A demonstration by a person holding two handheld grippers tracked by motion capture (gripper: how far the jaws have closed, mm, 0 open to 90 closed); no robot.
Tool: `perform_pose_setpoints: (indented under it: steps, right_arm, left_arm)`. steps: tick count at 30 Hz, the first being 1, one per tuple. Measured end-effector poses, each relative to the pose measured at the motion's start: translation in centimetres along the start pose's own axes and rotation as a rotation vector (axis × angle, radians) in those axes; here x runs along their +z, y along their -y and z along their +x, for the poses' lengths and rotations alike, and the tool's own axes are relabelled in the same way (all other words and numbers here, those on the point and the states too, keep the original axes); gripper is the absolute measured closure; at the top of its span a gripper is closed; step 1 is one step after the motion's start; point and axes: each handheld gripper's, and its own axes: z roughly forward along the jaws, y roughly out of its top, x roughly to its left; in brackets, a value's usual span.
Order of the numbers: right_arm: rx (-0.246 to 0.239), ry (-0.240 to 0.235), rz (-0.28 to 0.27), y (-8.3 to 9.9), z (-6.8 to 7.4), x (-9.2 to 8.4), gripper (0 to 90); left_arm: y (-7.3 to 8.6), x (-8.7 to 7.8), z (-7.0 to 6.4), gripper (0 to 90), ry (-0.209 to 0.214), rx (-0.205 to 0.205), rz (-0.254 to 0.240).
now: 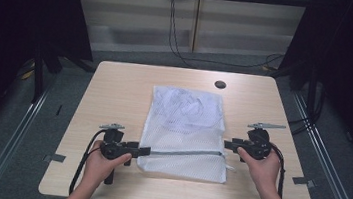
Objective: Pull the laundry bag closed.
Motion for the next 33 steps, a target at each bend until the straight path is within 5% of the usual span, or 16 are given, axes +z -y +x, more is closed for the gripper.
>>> perform_pose_setpoints:
  steps: [11,33]
  right_arm:
    - [-0.060,0.035,-0.018,0.7,-0.4,-0.8,34.6]
    - [-0.124,0.063,-0.071,2.9,-2.1,-3.2,14.4]
  left_arm:
    - [-0.1,-0.5,0.2,21.9,-0.017,0.034,-0.007]
    - [-0.1,-2.3,1.1,20.0,-0.072,0.066,-0.057]
